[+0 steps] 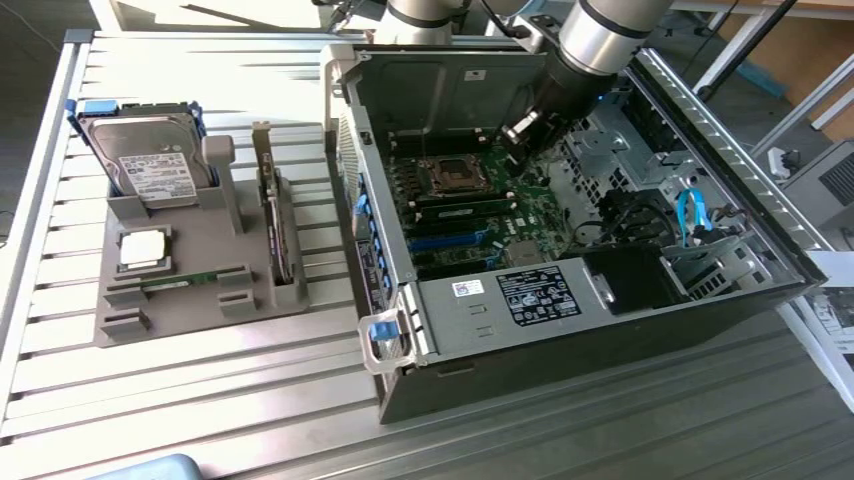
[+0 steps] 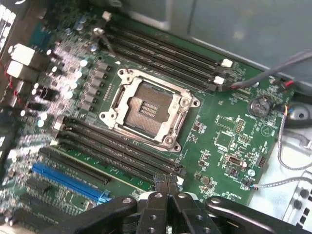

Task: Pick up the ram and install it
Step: 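Press down the ram until it locks into place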

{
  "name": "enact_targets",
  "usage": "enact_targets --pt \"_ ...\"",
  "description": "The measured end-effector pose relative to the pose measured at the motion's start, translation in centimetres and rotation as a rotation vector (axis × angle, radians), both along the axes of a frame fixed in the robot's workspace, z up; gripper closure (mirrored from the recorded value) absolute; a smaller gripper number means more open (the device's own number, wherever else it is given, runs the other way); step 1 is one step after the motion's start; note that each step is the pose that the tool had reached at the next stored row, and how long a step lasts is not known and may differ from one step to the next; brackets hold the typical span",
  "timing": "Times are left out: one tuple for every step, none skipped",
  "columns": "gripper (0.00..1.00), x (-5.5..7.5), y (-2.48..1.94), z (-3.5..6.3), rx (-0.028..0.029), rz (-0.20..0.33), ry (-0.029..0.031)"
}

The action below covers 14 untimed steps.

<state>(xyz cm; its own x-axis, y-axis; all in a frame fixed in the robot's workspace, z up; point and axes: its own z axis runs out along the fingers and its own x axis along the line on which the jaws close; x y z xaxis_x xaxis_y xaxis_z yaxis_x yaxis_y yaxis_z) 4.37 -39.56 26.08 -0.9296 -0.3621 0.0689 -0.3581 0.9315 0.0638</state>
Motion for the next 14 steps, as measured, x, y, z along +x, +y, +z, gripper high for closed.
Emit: enact_targets --pt "0.89 0.00 0.00 0.00 0.0000 -0.017 0.0000" --pt "0.89 0.00 0.00 0.00 0.0000 -0.033 0.0000" --pt "0.89 0.00 0.00 0.00 0.0000 -0.050 0.0000" --pt "0.89 0.00 0.00 -0.01 0.0001 -0.067 0.0000" --pt "0.89 0.00 0.00 -0.01 0.0000 -0.086 0.0000" --pt "0.89 0.00 0.00 -0.01 0.0000 -0.101 0.0000" --pt "0.89 0.00 0.00 -0.01 0.0000 -0.120 0.0000" --pt "0.89 0.00 0.00 -0.01 0.0000 -0.137 0.0000" --pt "0.89 0.00 0.00 -0.01 0.0000 -0.155 0.0000" --pt "0.89 0.00 0.00 -0.01 -0.0001 -0.172 0.0000" --pt "0.89 0.00 0.00 -0.02 0.0001 -0.201 0.0000" --pt "0.89 0.00 0.00 -0.02 0.0002 -0.220 0.0000" --pt "0.89 0.00 0.00 -0.02 0.0001 -0.239 0.0000" --pt "0.89 0.00 0.00 -0.02 0.0003 -0.254 0.0000"
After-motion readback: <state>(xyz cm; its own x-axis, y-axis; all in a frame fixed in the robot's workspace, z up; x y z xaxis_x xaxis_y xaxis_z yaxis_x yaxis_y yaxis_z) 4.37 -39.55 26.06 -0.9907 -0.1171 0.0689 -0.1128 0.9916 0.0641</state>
